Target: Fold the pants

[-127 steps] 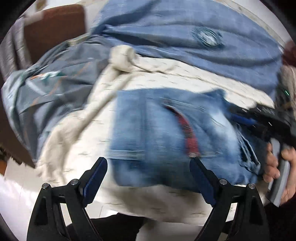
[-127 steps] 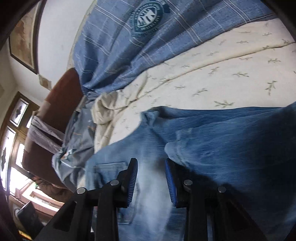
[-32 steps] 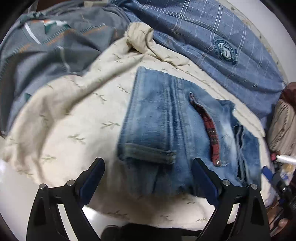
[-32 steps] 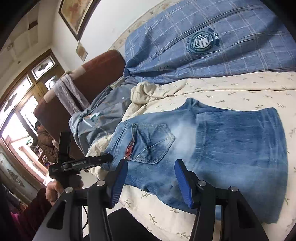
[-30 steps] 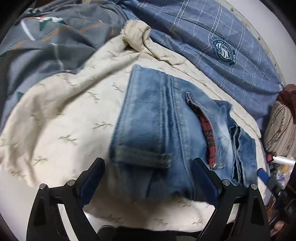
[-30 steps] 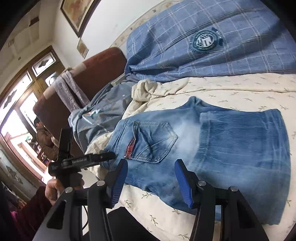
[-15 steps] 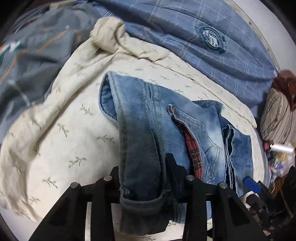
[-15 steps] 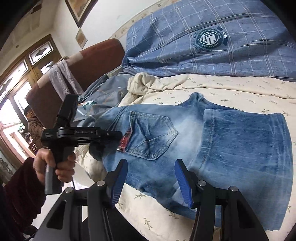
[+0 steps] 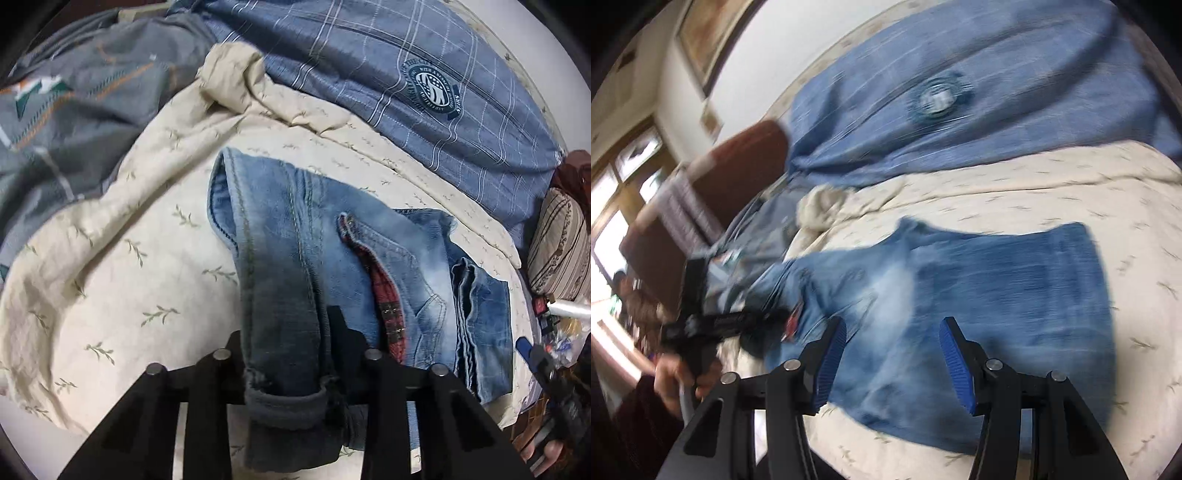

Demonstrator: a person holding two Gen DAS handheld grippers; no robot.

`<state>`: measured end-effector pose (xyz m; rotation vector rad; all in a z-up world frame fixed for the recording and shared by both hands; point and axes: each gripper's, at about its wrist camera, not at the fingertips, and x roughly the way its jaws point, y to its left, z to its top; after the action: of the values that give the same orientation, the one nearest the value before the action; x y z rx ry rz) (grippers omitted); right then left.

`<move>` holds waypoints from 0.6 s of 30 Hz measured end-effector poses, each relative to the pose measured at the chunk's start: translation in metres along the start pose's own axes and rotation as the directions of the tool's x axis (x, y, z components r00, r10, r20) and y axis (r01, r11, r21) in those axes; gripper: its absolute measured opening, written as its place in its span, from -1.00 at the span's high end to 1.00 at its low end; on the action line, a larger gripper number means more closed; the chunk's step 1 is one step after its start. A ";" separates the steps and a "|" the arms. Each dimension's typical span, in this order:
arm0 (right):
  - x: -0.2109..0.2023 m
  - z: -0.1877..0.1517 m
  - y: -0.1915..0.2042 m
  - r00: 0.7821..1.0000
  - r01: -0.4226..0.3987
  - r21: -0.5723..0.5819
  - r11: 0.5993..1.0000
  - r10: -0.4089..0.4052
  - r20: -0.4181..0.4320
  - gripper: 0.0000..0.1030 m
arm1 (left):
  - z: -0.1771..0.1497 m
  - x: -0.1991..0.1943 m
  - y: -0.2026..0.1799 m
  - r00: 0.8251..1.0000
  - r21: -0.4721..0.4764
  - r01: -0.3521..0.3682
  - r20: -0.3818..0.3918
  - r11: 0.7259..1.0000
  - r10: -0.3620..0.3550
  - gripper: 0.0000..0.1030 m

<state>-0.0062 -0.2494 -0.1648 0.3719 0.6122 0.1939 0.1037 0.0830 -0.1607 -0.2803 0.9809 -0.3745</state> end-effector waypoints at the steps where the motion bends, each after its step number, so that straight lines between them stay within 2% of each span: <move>1: -0.004 0.003 -0.009 1.000 0.016 0.040 0.999 -0.016 0.012 -0.08 | 0.000 -0.003 -0.003 1.000 0.007 -0.009 0.008 1.000 0.009 0.41; 6: -0.016 0.009 -0.043 0.997 0.072 0.167 0.983 -0.077 0.021 -0.08 | 0.000 -0.035 -0.043 0.992 0.122 -0.052 0.118 0.991 0.038 0.46; 10: -0.020 0.010 -0.065 0.991 0.130 0.247 0.960 -0.131 -0.013 -0.08 | 0.002 -0.063 -0.086 0.985 0.220 -0.019 0.169 0.975 -0.019 0.51; 15: -0.047 0.013 -0.105 0.982 0.158 0.400 0.903 -0.185 0.030 -0.08 | -0.006 -0.076 -0.162 0.984 0.363 0.008 0.162 0.932 -0.071 0.56; 18: -0.067 0.016 -0.127 0.976 0.141 0.473 0.870 -0.202 0.080 -0.08 | -0.017 -0.067 -0.218 0.988 0.467 0.036 0.117 0.883 -0.102 0.64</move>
<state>-0.0421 -0.3894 -0.1678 0.7869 0.5587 -0.1550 0.0168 -0.0859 -0.0335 0.0961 0.7179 -0.6349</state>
